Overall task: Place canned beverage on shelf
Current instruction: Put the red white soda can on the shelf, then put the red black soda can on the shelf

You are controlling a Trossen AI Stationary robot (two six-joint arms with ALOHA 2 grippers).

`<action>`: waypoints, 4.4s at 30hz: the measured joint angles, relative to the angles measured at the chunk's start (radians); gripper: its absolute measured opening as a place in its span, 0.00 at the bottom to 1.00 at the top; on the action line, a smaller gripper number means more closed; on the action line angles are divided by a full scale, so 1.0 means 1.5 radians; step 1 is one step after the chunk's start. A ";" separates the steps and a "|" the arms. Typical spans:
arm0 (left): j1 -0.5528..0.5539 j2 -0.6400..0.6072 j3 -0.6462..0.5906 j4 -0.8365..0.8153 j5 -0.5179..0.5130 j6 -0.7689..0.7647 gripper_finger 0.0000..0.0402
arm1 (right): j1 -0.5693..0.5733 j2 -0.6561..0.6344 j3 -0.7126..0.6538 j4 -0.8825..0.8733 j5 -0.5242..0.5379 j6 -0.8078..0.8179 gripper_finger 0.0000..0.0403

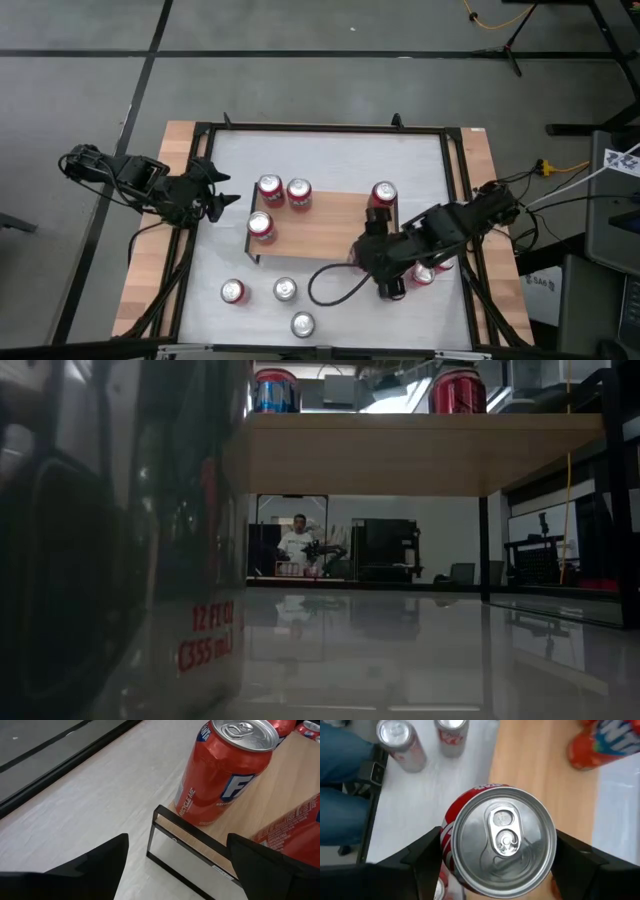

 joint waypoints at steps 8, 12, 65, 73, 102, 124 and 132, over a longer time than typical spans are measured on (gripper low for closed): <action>0.000 0.000 0.000 0.000 0.000 0.000 0.82 | -0.004 -0.096 -0.068 0.000 0.057 0.033 0.70; 0.000 0.000 0.000 0.000 -0.002 0.000 0.82 | -0.005 -0.166 -0.160 0.000 0.089 0.069 0.70; 0.000 0.000 0.000 0.001 -0.003 0.016 0.82 | -0.100 -0.344 -0.555 0.212 0.045 0.083 0.72; 0.000 0.000 0.000 0.000 -0.003 0.016 0.82 | -0.100 -0.344 -0.555 0.211 0.042 0.083 0.72; 0.000 0.000 0.000 0.000 -0.003 0.015 0.82 | -0.100 -0.342 -0.558 0.207 -0.005 0.086 0.98; 0.000 0.000 0.000 0.001 -0.003 0.015 0.82 | -0.100 -0.367 -0.556 0.173 -0.015 0.095 0.95; 0.000 0.000 0.000 0.001 -0.003 0.015 0.82 | -0.100 -0.400 -0.556 0.154 -0.037 0.127 0.95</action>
